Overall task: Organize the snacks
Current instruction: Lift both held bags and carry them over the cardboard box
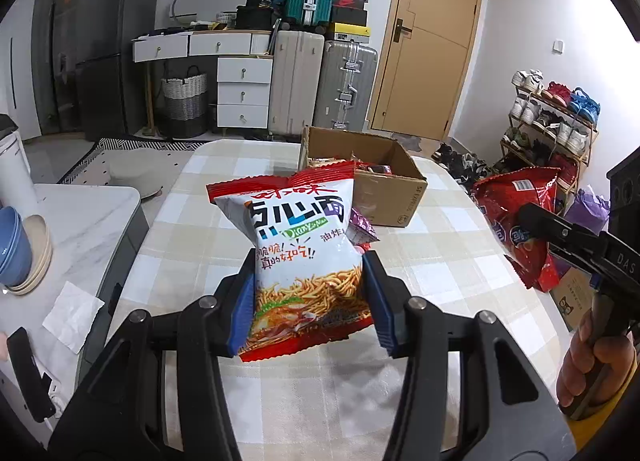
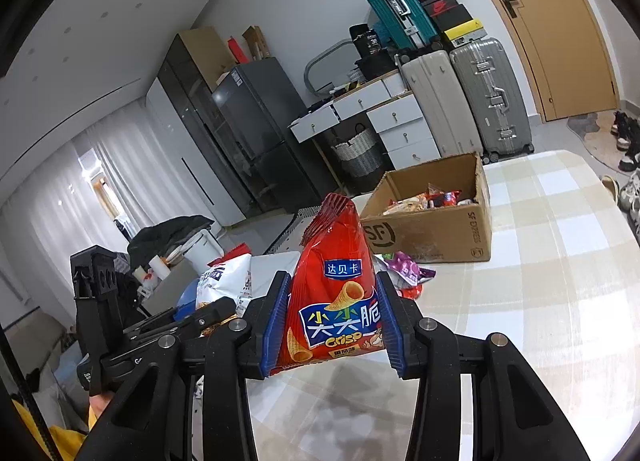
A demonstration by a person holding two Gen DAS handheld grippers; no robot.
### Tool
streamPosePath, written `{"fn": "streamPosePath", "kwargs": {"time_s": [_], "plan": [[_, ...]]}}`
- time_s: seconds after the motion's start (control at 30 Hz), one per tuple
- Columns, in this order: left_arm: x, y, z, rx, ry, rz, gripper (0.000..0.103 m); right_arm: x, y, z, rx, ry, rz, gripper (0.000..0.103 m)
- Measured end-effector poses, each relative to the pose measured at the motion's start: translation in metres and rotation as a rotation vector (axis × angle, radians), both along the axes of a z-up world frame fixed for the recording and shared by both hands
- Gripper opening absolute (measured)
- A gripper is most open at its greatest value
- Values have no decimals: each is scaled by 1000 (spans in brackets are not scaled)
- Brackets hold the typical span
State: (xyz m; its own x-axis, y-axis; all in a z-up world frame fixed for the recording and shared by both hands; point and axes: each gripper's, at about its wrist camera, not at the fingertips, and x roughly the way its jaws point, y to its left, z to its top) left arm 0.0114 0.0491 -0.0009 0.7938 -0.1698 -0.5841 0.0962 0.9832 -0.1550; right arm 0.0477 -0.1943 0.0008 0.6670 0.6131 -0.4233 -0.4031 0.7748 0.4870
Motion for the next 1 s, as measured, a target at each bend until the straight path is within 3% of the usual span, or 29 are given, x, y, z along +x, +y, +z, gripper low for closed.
{"fn": "streamPosePath", "kwargs": {"time_s": [0.27,0.6,0.8,1.0], "plan": [[21,-2,14,26,-18,-6,46,35,2,28,-20,-47,26,43],[82,-28,58,70,-54,-74,46,110,7,69,-85,-75,41,43],[127,-48,75,92,-41,-93,46,164,4,88,-84,-62,38,43],[183,-74,72,105,14,-119,47,224,-1,84,-82,-4,16,43]]}}
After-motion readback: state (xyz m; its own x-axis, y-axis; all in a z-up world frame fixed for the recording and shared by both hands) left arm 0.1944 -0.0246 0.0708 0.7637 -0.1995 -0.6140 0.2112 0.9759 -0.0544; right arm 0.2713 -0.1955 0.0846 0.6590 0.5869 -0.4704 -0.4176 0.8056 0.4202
